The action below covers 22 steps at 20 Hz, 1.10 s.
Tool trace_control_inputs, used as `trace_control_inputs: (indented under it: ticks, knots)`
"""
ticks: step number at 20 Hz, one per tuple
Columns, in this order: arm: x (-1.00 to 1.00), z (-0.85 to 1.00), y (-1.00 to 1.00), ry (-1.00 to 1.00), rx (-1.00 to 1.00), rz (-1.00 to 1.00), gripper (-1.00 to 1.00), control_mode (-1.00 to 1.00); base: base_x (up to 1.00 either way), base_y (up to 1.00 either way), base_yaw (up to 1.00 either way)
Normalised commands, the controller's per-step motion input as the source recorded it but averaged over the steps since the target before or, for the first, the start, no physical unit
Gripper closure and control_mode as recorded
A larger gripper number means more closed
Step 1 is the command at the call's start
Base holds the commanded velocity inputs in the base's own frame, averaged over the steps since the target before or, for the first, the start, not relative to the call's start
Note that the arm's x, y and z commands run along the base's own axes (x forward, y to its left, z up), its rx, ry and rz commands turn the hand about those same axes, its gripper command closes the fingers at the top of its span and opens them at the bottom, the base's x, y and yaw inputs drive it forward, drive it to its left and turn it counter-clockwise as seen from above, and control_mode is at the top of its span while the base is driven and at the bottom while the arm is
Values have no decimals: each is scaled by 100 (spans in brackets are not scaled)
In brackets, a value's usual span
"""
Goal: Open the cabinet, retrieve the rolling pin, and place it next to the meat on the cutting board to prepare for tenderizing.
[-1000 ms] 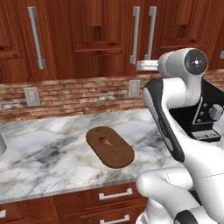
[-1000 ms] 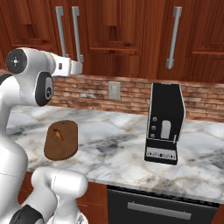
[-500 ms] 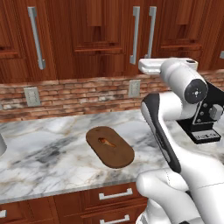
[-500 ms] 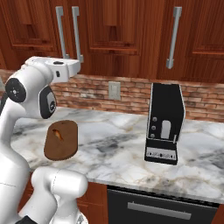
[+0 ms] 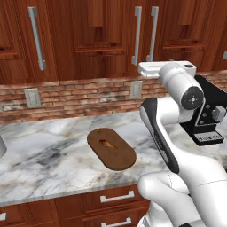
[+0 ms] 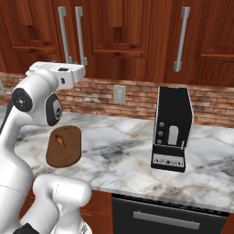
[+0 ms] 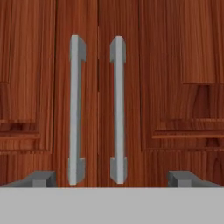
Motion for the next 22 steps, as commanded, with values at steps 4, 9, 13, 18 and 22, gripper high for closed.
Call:
trace_control_inputs:
  ticks: [4, 9, 13, 18, 22]
  knots:
    - [1, 0, 0, 0, 0, 0, -100, -100, 0, 0, 0]
    - [20, 0, 0, 0, 0, 0, -100, -100, 0, 0, 0]
    - [42, 2, 0, 2, 0, 0, -100, -100, 0, 0, 0]
    - [38, 12, -3, 3, 0, 0, -100, -100, 0, 0, 0]
    - [55, 22, -34, 11, 0, 0, -100, -100, 0, 0, 0]
